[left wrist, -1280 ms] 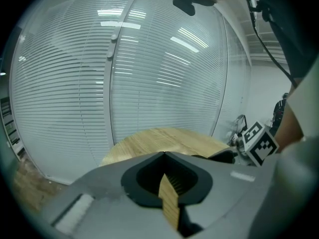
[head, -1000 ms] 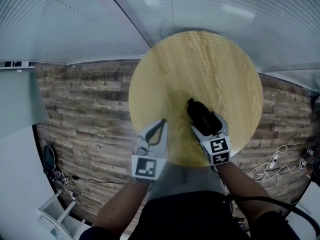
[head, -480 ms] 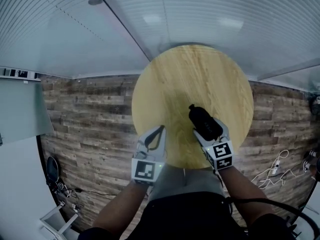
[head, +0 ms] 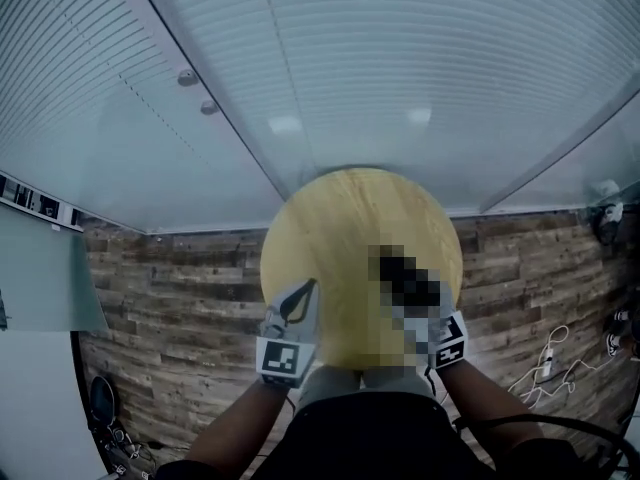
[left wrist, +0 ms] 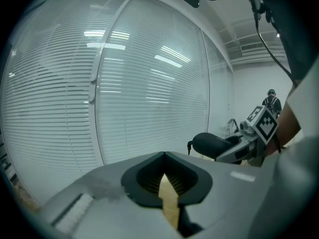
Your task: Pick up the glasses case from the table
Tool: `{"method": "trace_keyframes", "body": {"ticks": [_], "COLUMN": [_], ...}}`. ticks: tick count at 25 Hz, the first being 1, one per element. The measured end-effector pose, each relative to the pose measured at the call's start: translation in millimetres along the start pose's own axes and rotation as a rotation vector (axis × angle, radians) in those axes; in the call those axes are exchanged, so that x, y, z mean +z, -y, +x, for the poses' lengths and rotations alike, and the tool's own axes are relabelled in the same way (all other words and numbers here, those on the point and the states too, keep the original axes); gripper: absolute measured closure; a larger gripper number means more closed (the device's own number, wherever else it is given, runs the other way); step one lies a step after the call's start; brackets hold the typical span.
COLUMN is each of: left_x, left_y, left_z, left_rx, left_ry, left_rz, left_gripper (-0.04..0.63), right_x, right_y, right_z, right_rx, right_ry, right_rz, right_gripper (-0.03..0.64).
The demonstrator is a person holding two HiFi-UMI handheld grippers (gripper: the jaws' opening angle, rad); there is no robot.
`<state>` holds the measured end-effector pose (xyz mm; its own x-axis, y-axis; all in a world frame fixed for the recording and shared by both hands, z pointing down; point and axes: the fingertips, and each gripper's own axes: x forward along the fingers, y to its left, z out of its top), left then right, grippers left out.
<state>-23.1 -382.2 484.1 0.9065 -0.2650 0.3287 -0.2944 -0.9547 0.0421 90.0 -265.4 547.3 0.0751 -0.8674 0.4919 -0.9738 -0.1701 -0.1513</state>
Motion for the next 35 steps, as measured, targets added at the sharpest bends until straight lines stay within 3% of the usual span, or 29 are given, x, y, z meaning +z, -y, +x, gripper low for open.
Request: {"method": "trace_keyframes", "body": {"ticks": [5, 13, 22, 27, 31, 35], "left_x": [37.0, 63.2, 86.9, 87.8, 83.7, 83.9], "left_y": [6.6, 21.2, 33.1, 40.9, 33.5, 31.0], "left_z": [-10.1, -17.8, -33.1, -35.1, -37.1, -40.6], "left_rx": [-0.014, -0.026, -0.035, -0.038, -0.044, -0.034], "left_ry": [0.062, 0.112, 0.177, 0.182, 0.173, 0.176], "left_rz": [0.01, 0.032, 0.043, 0.027, 0.079, 0.075], "left_gripper": [0.592, 0.592, 0.591, 0.592, 0.591, 0.591], "right_x": [44.5, 84.2, 99.4, 99.4, 102.8, 100.8], "right_y": [3.6, 0.7, -4.0, -5.5, -13.2, -17.0], "right_z": [-32.8, -71.7, -98.6, -103.2, -101.3, -100.2], "right_rx": [-0.002, -0.039, -0.051, -0.054, -0.05, -0.051], "right_ry": [0.102, 0.203, 0.273, 0.282, 0.284, 0.28], "right_rz": [-0.032, -0.082, -0.092, -0.1, -0.105, -0.107], "right_gripper": [0.261, 0.262, 0.262, 0.262, 0.262, 0.262]}}
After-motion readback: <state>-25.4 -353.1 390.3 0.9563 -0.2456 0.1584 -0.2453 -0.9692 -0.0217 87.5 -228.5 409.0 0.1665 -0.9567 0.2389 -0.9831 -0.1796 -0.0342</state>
